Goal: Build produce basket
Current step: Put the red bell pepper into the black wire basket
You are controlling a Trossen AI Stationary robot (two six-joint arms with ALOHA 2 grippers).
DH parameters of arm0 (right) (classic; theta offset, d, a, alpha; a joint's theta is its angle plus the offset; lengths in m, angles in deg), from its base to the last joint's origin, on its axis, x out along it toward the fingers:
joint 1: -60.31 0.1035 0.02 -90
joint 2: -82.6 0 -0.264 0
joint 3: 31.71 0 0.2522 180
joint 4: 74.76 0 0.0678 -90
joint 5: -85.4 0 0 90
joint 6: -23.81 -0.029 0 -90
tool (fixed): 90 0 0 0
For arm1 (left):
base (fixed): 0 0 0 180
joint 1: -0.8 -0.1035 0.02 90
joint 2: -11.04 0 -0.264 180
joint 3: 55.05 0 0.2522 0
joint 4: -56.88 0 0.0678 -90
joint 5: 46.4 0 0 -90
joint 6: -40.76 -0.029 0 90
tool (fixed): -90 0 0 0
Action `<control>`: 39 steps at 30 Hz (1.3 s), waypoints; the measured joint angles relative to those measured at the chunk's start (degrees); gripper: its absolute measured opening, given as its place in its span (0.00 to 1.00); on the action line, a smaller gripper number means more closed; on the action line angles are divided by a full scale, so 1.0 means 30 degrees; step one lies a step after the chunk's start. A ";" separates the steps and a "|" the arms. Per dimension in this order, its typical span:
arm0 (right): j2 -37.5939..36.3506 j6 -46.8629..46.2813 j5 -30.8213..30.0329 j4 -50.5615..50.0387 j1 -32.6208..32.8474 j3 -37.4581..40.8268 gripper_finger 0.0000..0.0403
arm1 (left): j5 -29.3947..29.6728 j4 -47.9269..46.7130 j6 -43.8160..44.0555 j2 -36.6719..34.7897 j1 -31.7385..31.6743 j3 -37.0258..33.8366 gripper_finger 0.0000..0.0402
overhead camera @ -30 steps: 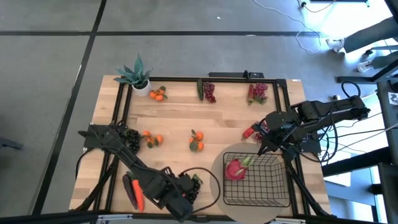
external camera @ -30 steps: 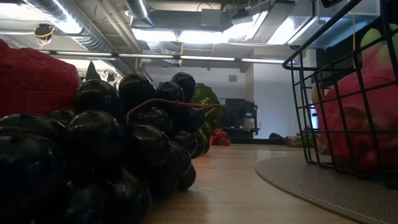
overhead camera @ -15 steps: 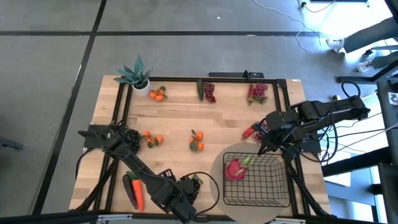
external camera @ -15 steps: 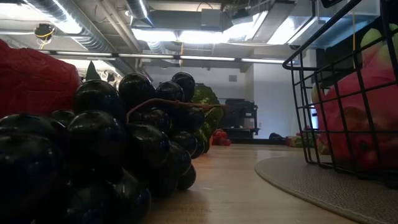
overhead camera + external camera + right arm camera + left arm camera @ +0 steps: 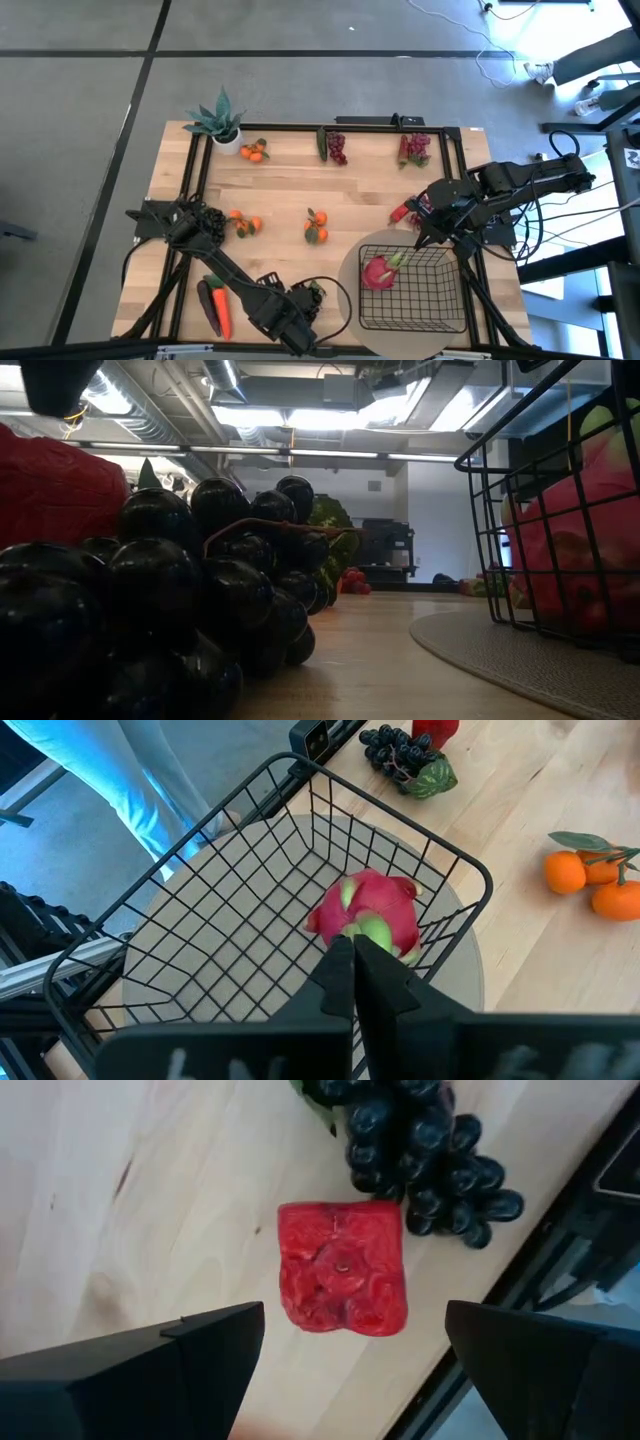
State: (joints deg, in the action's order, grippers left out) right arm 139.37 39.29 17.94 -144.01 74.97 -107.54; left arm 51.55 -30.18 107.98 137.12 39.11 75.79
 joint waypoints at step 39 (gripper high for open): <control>0.0000 -0.0001 -0.0006 0.0000 0.0000 0.0006 0.00 | 0.1533 0.3248 -0.1107 0.0000 -0.0178 -0.3294 0.75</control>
State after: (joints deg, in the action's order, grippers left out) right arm 139.37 39.29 17.93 -144.01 74.97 -107.52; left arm 56.15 -20.43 104.66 137.12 38.58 65.91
